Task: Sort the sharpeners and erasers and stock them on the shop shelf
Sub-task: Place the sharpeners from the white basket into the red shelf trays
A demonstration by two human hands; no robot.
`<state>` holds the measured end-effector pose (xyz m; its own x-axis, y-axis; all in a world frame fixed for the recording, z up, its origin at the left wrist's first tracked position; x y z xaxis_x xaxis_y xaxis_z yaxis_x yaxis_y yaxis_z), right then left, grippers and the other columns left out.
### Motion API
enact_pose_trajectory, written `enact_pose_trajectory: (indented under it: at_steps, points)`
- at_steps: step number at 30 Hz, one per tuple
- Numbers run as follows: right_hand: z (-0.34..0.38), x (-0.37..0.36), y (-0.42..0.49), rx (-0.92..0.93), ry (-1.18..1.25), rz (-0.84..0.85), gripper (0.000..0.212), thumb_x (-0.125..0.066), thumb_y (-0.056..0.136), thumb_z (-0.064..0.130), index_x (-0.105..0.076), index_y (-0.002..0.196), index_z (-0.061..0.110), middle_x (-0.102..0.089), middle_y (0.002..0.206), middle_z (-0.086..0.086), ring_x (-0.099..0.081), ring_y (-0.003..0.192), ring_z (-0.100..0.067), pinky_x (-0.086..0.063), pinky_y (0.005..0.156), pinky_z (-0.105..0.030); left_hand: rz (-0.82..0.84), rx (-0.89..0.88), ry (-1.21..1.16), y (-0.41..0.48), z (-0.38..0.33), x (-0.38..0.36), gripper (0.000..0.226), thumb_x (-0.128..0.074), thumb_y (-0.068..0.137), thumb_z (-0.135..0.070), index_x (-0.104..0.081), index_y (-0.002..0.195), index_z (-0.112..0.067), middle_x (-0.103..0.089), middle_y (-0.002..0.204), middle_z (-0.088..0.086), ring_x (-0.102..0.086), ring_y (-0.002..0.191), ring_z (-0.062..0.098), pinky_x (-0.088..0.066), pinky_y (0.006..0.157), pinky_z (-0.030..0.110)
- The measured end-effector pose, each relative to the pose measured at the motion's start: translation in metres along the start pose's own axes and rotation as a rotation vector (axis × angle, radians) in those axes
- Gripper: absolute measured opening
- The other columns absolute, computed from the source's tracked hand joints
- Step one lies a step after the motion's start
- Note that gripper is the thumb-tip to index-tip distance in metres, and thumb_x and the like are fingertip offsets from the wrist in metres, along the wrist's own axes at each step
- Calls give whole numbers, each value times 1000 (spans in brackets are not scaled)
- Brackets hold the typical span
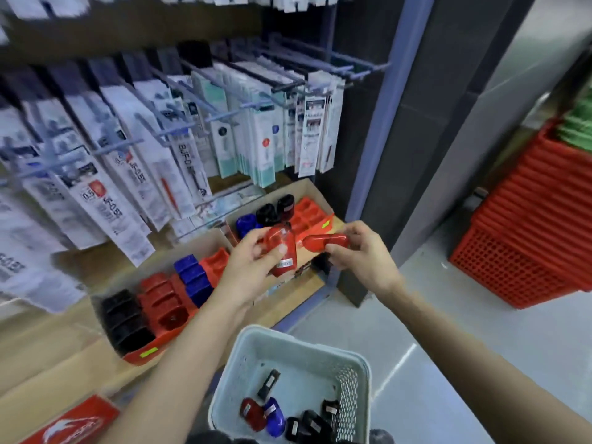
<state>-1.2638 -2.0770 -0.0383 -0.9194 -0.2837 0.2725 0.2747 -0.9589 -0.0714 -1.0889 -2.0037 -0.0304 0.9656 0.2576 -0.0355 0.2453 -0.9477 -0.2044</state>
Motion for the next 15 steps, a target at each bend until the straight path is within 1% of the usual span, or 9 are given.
enact_pose_trajectory:
  at_steps: [2, 3, 4, 6, 8, 10, 11, 13, 15]
  points:
    - [9, 8, 28, 53, -95, -69, 17, -68, 85, 11, -55, 96, 12, -62, 88, -9, -62, 71, -19, -54, 69, -35, 10, -13, 78, 6, -4, -1, 24, -58, 90, -5, -55, 108, -21, -66, 110, 9, -66, 93, 17, -55, 73, 24]
    - [11, 9, 44, 85, -135, -95, 18, -69, 84, 12, -55, 95, 18, -61, 92, -9, -62, 76, -21, -55, 71, -35, 17, -30, 109, 9, -6, 0, 25, -59, 90, -5, -56, 106, -25, -66, 111, 9, -65, 98, 19, -54, 82, 29]
    - [12, 10, 59, 122, -182, -119, 20, -69, 84, 13, -55, 94, 23, -59, 96, -10, -62, 81, -23, -55, 74, -35, 12, -41, 119, 14, -8, 2, 26, -59, 90, -7, -56, 104, -27, -67, 111, 8, -65, 100, 20, -53, 86, 32]
    - [10, 5, 86, 184, -300, -149, 21, -67, 85, 13, -57, 101, 24, -53, 104, -6, -57, 86, -18, -49, 82, -27, 2, -67, 112, 21, -11, 7, 26, -61, 89, -10, -56, 106, -29, -69, 106, 3, -67, 95, 15, -54, 82, 29]
    - [9, -4, 106, 235, -394, -155, 26, -61, 89, 10, -58, 114, 16, -46, 107, 0, -53, 89, -12, -44, 85, -19, 0, -85, 103, 24, -14, 9, 27, -61, 88, -12, -56, 108, -29, -70, 102, -2, -69, 89, 10, -55, 75, 21]
    - [10, -18, 118, 321, -510, -117, 30, -56, 92, 9, -56, 122, 13, -44, 112, 1, -50, 92, -10, -43, 85, -18, -3, -103, 78, 26, -15, 10, 27, -61, 88, -12, -57, 109, -29, -70, 99, -4, -69, 86, 6, -55, 72, 16]
    - [10, -26, 122, 371, -587, -96, 32, -54, 93, 8, -53, 125, 11, -45, 115, -1, -50, 93, -10, -44, 84, -19, -5, -109, 72, 27, -16, 9, 27, -62, 88, -12, -58, 107, -31, -71, 97, -4, -69, 85, 5, -55, 71, 15]
    - [10, -36, 128, 441, -693, -71, 34, -53, 93, 7, -48, 127, 10, -47, 117, -3, -52, 94, -12, -43, 75, -17, -14, -109, 50, 29, -15, 8, 27, -62, 88, -12, -58, 105, -32, -71, 96, -6, -69, 84, 3, -54, 69, 14]
    - [11, -39, 131, 473, -739, -83, 29, -53, 93, 6, -46, 121, 9, -50, 113, -4, -53, 93, -13, -42, 69, -16, -17, -102, 35, 32, -14, 6, 27, -61, 88, -12, -58, 107, -30, -71, 96, -6, -68, 84, 3, -53, 66, 12]
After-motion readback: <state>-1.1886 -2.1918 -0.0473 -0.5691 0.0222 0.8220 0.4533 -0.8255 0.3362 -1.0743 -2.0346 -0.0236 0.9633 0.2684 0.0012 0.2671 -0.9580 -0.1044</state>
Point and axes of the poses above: each hand's wrist, its own y-axis towards the middle knuckle, its own x-axis out of the back of the hand, z = x × y, the point moved 8 cm from there along y, towards the middle knuckle
